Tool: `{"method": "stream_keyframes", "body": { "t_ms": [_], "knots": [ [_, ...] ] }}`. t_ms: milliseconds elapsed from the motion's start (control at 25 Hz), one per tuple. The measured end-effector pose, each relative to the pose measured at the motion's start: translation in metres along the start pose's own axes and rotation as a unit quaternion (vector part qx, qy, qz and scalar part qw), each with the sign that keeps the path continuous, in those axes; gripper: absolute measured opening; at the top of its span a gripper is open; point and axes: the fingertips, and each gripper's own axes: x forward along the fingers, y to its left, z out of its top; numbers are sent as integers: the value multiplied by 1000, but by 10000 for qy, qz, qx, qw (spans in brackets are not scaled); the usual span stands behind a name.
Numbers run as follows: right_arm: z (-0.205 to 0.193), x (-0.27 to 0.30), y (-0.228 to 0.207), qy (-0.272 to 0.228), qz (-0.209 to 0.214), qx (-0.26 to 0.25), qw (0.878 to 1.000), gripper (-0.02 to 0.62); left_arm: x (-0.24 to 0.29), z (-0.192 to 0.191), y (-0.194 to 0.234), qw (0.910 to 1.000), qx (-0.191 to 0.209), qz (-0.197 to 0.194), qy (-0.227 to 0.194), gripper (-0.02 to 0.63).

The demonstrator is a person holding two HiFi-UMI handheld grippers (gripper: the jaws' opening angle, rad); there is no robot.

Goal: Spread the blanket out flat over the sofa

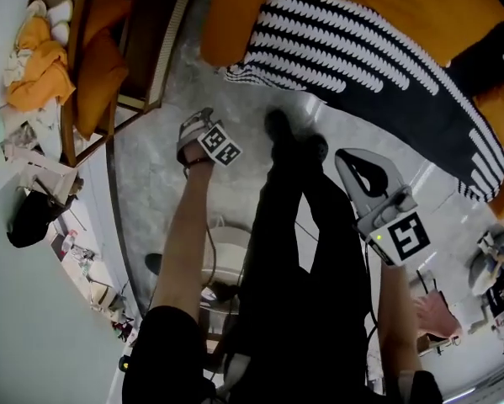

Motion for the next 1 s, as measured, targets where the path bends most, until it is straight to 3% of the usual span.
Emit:
{"method": "stream_keyframes", "body": {
  "t_ms": [200,520,800,1000],
  "knots": [
    [27,-48,-1,-351,-429,-67,9984,3,-77,62,0,9972,291,244,-646,179],
    [29,-175,5,-800,-1038,-17,9914,3,-210,145,-39,9852,444,752,-1474,164],
    [0,-307,16,-1182,-1533,-61,9811,3,-334,211,-96,9682,397,1243,-2135,121],
    [-9,-374,17,-1473,-1823,-230,9719,3,-409,261,-133,9510,395,1430,-2714,82]
  ]
}}
